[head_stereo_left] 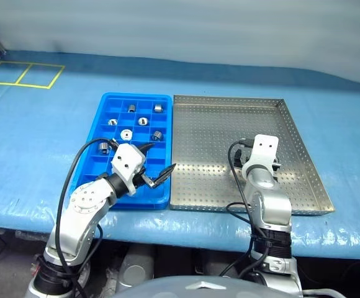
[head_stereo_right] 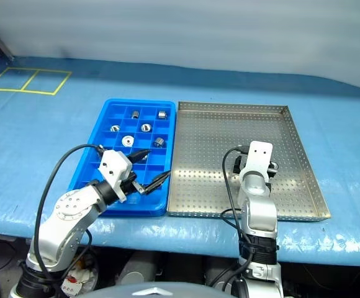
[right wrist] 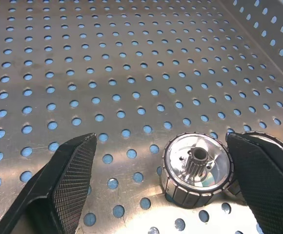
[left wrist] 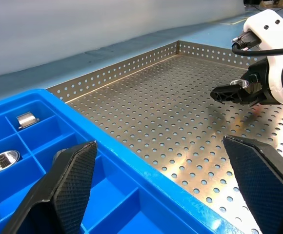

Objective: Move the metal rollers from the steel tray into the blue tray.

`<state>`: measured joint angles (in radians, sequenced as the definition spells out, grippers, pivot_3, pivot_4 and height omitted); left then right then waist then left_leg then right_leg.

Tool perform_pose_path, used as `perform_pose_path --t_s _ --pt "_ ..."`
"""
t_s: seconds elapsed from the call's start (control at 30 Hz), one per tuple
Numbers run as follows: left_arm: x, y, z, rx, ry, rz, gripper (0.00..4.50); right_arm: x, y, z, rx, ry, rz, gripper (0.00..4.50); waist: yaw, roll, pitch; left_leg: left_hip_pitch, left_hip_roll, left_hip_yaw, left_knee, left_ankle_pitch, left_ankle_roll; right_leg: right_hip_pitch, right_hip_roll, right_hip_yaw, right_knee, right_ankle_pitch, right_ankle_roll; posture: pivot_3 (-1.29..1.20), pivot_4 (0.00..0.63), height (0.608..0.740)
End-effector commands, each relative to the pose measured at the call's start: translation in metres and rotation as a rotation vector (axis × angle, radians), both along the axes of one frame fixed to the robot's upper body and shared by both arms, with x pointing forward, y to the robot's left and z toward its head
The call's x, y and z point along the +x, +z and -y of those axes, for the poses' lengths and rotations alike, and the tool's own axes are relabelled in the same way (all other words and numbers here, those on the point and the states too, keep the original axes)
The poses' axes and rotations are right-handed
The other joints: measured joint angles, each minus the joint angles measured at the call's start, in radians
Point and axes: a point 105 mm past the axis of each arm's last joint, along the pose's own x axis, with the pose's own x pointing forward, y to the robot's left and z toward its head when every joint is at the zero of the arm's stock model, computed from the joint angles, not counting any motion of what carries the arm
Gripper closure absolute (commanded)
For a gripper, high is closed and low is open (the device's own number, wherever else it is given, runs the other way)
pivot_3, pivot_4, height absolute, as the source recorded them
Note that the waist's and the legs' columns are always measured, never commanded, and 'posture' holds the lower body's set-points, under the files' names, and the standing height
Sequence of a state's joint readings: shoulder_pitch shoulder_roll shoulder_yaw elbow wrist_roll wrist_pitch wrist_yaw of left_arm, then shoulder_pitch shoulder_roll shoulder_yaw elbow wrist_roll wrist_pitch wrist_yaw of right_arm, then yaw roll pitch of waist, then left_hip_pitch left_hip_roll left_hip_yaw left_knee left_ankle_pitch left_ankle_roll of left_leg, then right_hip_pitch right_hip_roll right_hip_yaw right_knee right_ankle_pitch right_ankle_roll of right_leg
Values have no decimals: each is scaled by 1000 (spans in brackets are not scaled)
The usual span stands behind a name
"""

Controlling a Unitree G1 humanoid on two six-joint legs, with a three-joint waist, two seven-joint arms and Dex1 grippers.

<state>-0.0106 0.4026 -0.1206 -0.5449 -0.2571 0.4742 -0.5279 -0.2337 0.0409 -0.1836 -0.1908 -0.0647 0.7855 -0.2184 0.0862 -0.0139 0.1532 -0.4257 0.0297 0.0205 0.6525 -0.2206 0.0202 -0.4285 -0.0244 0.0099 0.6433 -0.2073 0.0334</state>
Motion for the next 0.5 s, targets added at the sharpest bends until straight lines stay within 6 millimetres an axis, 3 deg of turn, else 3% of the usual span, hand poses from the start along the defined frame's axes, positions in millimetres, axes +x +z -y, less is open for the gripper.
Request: perform_pose_path --t_s 0.03,0.07,0.17,0.4,0.5 --pt "-3 7 0 -8 -14 30 0 -1 -7 -2 39 7 -19 41 0 0 0 0 0 0 0 0 0 0 0 0 0 0 0 280 150 740" --pt "-3 7 0 -8 -14 30 0 0 -7 -3 45 8 -20 41 0 0 0 0 0 0 0 0 0 0 0 0 0 0 0 280 150 740" --pt "-3 7 0 -9 -12 29 0 0 -8 -3 41 13 -28 648 0 0 0 0 0 0 0 0 0 0 0 0 0 0 0 296 150 740" --pt "-4 6 -1 -13 -4 26 0 -2 -3 -14 41 73 -28 2891 -2 0 0 2 1 0 0 0 0 0 0 1 0 0 0 301 150 740" --pt "-5 6 -1 -15 -2 25 0 -3 3 -24 80 111 -19 2887 -2 0 0 2 2 0 0 0 0 0 1 0 1 0 0 302 150 740"
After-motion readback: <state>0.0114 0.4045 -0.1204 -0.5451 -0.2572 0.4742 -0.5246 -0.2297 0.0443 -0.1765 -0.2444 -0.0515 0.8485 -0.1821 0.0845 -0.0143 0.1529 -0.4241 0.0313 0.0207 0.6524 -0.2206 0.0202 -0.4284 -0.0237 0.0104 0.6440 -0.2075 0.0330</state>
